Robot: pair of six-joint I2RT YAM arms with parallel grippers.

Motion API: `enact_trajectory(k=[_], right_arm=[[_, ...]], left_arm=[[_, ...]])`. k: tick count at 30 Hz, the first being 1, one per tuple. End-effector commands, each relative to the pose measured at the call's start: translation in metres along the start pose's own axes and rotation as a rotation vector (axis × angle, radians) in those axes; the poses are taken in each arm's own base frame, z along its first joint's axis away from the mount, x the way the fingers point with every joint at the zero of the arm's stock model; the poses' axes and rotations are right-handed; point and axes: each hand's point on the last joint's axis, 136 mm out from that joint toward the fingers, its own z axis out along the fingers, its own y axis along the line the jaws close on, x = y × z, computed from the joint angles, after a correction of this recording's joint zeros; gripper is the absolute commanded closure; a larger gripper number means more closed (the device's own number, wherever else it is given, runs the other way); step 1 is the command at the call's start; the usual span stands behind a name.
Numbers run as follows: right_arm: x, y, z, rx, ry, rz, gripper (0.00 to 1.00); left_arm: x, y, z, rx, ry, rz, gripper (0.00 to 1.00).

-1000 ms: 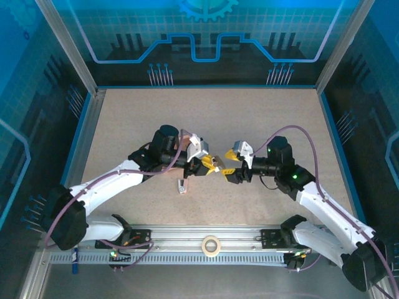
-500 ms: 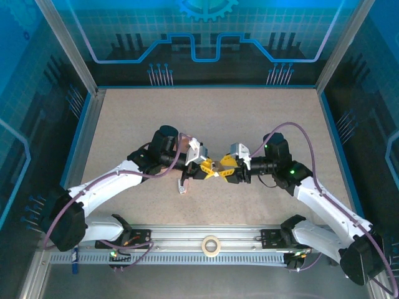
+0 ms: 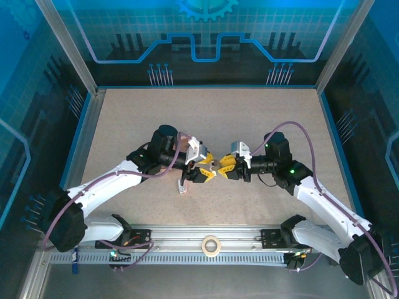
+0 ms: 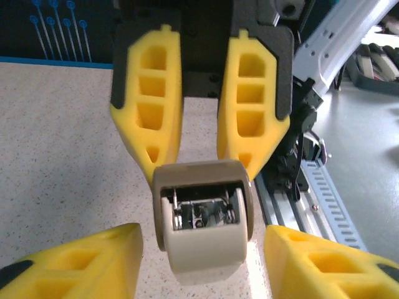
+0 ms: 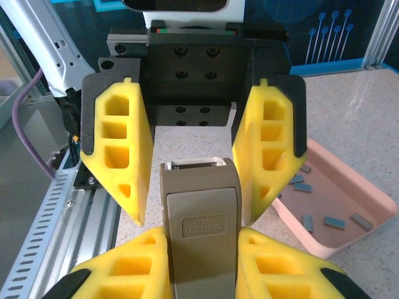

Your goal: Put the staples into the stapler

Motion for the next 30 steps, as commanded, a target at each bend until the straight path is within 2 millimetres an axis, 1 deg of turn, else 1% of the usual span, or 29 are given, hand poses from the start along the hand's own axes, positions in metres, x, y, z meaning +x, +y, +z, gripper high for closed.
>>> enact_trajectory(k=[1,5,11,18,20,22,24,25,27,28,29,30], right_arm=[[-0.012,-0.004,-0.004,0.045,-0.078,-0.025,0.81],[-0.015,-0.004,-0.005,0.052,-0.107,-0.026,0.8],[-0.02,-0.004,-0.005,0.052,-0.136,-0.029,0.8],[-0.025,-0.006,-0.005,0.054,-0.161,-0.031,0.79],[-0.023,-0.007,-0.004,0.055,-0.158,-0.022,0.79],[-0.017,-0.011,-0.002,0.068,-0.139,0.007,0.78],[-0.008,-0.019,-0.002,0.113,-0.11,0.058,0.7],[-0.003,-0.025,-0.002,0.15,-0.094,0.093,0.68],[0.011,-0.044,-0.006,0.271,-0.048,0.217,0.62],[0.02,-0.051,-0.009,0.321,-0.02,0.285,0.6],[0.03,-0.056,-0.012,0.367,0.018,0.363,0.58],[0.04,-0.057,-0.014,0.391,0.059,0.435,0.55]], left_arm=[[-0.01,0.0,-0.004,-0.026,-0.045,0.047,0.42],[-0.003,-0.002,-0.001,-0.016,-0.038,0.032,0.44],[0.002,-0.004,0.002,-0.004,-0.027,0.028,0.45],[0.007,-0.005,0.003,0.001,-0.01,0.017,0.52],[0.007,0.0,0.004,-0.022,-0.011,0.009,0.57],[0.01,0.01,0.004,-0.078,0.006,-0.009,0.58],[0.014,0.021,0.003,-0.142,0.027,-0.024,0.5],[0.017,0.026,0.002,-0.172,0.036,-0.039,0.49],[0.024,0.031,0.002,-0.198,0.062,-0.056,0.47],[0.028,0.034,0.001,-0.216,0.075,-0.066,0.44],[0.032,0.039,0.0,-0.249,0.089,-0.087,0.42],[0.036,0.043,-0.001,-0.276,0.105,-0.109,0.42]])
